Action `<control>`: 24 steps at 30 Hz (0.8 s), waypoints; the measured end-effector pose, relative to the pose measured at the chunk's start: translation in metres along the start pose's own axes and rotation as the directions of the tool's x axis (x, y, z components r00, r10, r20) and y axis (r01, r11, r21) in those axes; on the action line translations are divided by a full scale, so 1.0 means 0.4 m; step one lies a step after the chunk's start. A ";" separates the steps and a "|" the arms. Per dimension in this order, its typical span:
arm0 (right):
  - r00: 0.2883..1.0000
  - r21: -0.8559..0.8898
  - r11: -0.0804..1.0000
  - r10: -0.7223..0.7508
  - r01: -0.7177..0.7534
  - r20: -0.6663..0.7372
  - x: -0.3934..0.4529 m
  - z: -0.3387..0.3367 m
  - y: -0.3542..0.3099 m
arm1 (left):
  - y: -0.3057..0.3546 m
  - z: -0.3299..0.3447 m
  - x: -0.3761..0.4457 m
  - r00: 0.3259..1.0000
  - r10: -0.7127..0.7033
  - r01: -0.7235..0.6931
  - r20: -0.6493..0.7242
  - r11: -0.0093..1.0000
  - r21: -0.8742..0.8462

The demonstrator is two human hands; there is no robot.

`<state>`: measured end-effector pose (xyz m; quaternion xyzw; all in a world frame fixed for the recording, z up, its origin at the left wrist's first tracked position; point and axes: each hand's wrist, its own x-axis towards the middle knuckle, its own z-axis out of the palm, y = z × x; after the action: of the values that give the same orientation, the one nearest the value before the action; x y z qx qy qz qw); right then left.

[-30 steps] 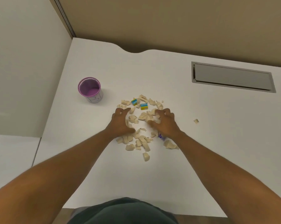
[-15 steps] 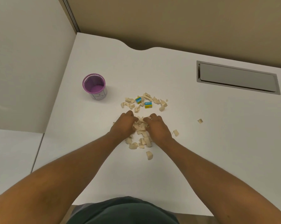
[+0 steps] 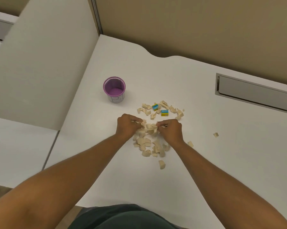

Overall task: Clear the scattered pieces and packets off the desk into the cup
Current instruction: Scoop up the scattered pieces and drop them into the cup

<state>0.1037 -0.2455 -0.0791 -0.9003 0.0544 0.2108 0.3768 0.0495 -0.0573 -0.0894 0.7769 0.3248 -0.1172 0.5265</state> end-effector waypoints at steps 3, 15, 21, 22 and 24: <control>0.999 0.050 0.998 -0.025 0.022 0.046 0.006 0.012 -0.075 | 0.039 -0.064 -0.004 0.995 -0.059 0.045 -0.075 0.982 -0.183; 0.948 -0.033 0.956 -0.284 0.291 0.144 0.137 0.136 -0.486 | 0.202 -0.296 0.130 0.973 -0.082 0.051 -0.215 0.988 -0.148; 0.914 -0.241 0.913 -0.244 0.329 0.324 0.170 0.155 -0.567 | 0.232 -0.331 0.152 0.955 -0.271 0.209 -0.124 0.906 -0.367; 0.911 -0.249 0.911 -0.235 0.328 0.338 0.173 0.154 -0.576 | 0.232 -0.336 0.149 0.954 -0.280 0.216 -0.105 0.889 -0.405; 0.913 -0.227 0.921 -0.229 0.315 0.338 0.180 0.151 -0.589 | 0.235 -0.343 0.143 0.949 -0.298 0.224 -0.097 0.861 -0.456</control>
<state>0.2088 -0.0315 0.0072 -0.8993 -0.1615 0.2975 0.2770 0.1300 0.0649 0.0077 0.5934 0.4876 -0.0468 0.6388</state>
